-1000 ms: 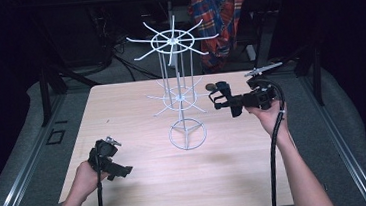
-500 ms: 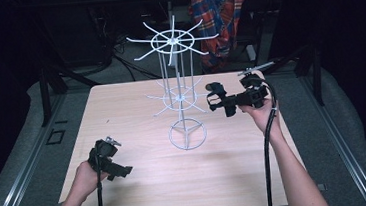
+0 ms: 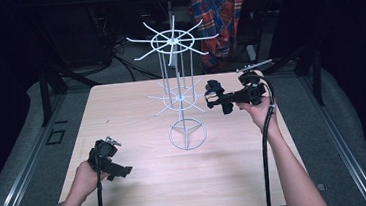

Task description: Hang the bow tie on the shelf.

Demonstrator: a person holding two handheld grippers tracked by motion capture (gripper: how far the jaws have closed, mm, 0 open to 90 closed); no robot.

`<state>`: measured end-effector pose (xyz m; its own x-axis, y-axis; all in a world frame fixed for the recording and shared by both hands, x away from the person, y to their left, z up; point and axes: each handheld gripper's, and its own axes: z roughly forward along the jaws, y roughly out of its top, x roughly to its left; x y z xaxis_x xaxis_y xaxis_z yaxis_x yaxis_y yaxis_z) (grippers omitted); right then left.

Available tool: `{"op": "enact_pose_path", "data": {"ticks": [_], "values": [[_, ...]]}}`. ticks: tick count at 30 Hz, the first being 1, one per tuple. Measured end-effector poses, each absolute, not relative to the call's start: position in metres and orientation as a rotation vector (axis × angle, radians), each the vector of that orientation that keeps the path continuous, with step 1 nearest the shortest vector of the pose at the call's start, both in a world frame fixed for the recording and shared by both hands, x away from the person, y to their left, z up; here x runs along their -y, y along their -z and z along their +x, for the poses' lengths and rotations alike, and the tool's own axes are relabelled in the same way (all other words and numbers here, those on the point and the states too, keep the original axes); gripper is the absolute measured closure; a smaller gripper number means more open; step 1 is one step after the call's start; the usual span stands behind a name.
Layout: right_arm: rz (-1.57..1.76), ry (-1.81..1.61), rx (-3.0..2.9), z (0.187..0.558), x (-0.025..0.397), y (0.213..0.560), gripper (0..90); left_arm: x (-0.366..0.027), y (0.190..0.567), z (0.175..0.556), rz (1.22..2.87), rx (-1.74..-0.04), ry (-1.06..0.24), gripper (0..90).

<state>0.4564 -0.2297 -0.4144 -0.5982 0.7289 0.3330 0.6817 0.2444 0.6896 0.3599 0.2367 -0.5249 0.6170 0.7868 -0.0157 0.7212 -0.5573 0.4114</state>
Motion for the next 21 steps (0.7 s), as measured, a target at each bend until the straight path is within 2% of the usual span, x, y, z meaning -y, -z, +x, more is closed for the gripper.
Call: {"op": "enact_pose_path", "data": {"ticks": [21], "values": [[1.355, -1.254, -2.457, 0.464, 0.208, 0.424, 75.1, -0.237, 0.526, 0.36, 2.466, -1.201, -0.234, 0.1]]}}
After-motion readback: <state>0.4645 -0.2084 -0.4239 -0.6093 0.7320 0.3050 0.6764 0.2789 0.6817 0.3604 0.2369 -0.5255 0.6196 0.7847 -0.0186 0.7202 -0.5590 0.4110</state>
